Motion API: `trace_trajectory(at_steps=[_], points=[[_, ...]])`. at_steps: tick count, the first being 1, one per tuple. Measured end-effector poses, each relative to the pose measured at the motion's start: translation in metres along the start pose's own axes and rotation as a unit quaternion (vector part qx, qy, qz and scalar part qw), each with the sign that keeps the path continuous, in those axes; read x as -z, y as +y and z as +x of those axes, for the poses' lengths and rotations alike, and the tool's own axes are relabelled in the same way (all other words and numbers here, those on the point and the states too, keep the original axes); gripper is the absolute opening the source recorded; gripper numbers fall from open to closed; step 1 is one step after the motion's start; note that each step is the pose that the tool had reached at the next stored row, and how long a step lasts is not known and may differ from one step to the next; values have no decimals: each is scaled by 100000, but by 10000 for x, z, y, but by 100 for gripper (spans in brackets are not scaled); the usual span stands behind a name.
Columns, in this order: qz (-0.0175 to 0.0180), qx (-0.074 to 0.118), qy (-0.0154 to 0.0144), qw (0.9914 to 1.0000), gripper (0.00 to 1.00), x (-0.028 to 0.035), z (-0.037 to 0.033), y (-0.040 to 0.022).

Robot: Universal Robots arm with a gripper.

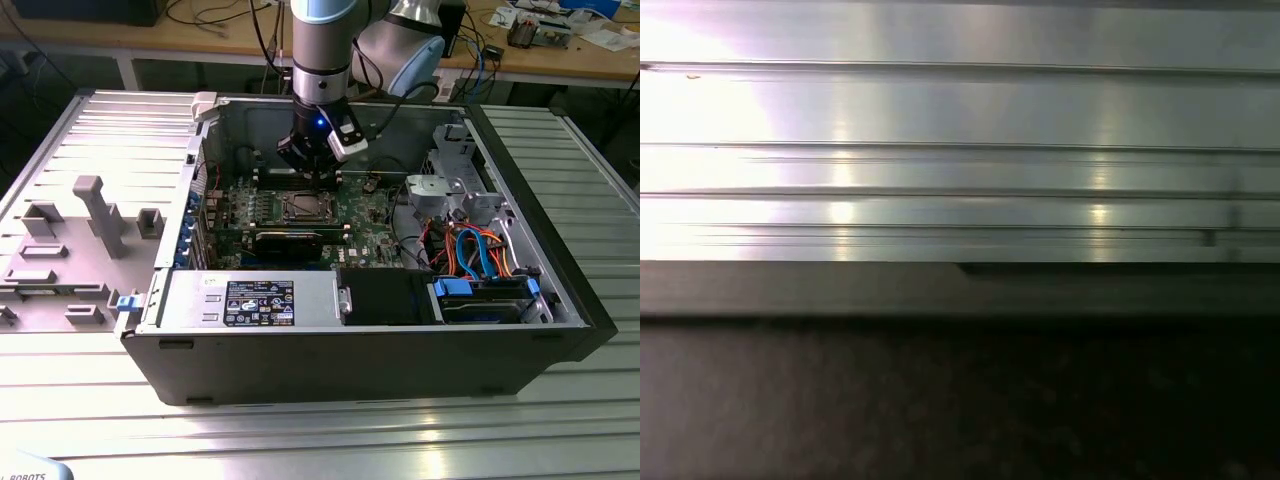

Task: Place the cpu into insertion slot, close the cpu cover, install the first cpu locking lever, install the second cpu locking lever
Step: 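Install the first cpu locking lever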

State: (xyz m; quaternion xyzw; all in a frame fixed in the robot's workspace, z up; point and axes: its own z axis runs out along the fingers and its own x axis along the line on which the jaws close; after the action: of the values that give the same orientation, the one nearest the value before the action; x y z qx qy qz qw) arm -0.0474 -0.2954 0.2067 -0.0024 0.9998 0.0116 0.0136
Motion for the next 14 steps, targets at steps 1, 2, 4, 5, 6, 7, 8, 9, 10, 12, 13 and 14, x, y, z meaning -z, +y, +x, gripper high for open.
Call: trace_trajectory(at_steps=[1, 2, 4, 5, 6, 7, 8, 9, 10, 12, 13, 14], points=[[-1, 3, -1, 100000, 11, -2, 0, 0], [-2, 10, -7, 100000, 11, -5, -1, 0], [91, 24, -8, 100000, 11, -13, -2, 0], [151, 26, -2, 100000, 11, -14, -1, 0], [182, 22, 2, 100000, 11, -14, -1, 0], [183, 17, 2, 100000, 11, -14, 0, 0], [186, 15, 1, 100000, 11, -15, 0, 0], [201, 16, -2, 100000, 11, -16, -1, 0], [252, 17, -4, 100000, 11, -17, -1, 0], [321, 20, -5, 99999, 11, -18, -1, 0], [385, 20, -1, 99999, 11, -20, 0, 0], [459, 16, -3, 99999, 11, -22, 0, 0]])
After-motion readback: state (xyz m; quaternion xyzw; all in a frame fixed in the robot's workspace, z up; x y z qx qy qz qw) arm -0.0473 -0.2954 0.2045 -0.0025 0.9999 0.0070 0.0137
